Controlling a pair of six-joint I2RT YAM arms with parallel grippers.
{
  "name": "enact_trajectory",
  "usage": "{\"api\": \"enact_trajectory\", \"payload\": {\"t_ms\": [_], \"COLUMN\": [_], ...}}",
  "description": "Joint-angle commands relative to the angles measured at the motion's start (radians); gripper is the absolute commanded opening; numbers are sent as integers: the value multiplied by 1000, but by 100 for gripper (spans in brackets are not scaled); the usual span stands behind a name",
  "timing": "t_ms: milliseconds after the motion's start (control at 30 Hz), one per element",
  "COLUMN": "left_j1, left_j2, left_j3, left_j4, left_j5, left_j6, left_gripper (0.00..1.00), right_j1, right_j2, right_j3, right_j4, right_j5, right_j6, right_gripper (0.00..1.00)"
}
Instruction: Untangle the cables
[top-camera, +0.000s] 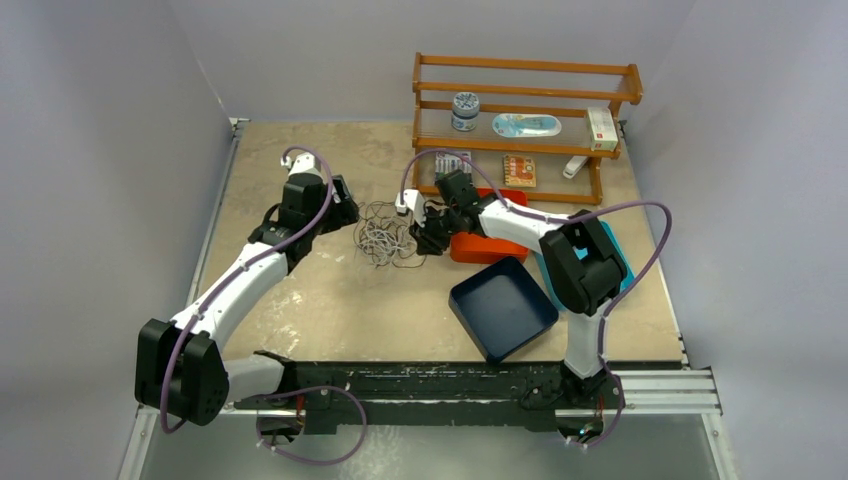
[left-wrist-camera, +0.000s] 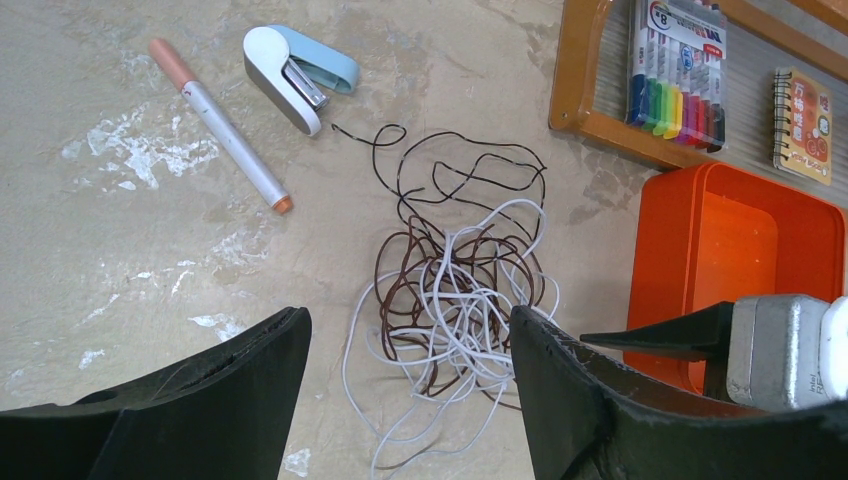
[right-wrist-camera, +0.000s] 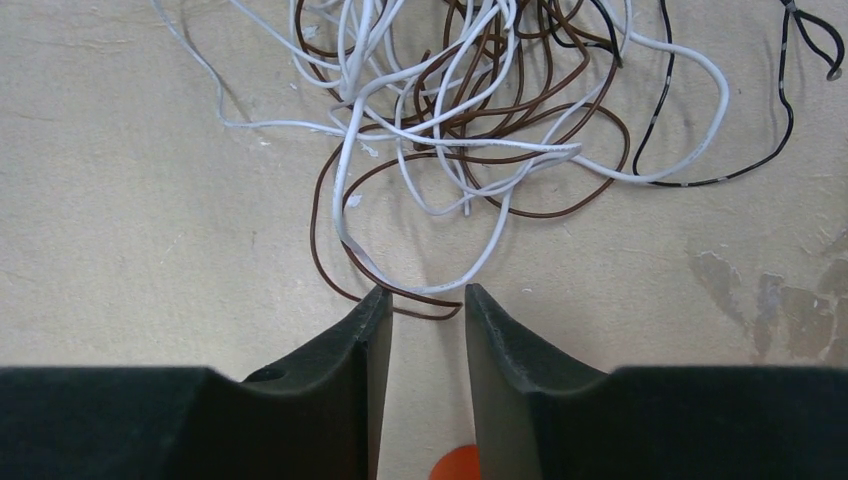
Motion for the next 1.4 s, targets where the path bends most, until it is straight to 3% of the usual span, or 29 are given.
{"api": "enact_trajectory", "payload": {"t_ms": [0, 300, 867, 1133, 1367], "left_j1": [2, 3, 4, 5, 0], "left_j2": [1, 5, -62, -176, -160], "left_j3": [32, 34, 30, -34, -140], "left_j4": [35, 38, 61, 218, 435], "left_j5": [-8, -6, -26, 136, 340], "left_j6": [18, 17, 22, 29, -18], "left_gripper": [72, 72, 72, 73, 70], "right_j1": [7, 7, 5, 6, 6], "right_j2": [1, -27, -296, -335, -317], "right_j3": [48, 47, 15, 54, 54], "right_j4": [15, -3, -21, 56, 119], "right_j5": [-34, -101, -57, 25, 35], "right_j6": [-17, -13, 79, 232, 362], "right_gripper": [33, 0, 0, 0, 0]}}
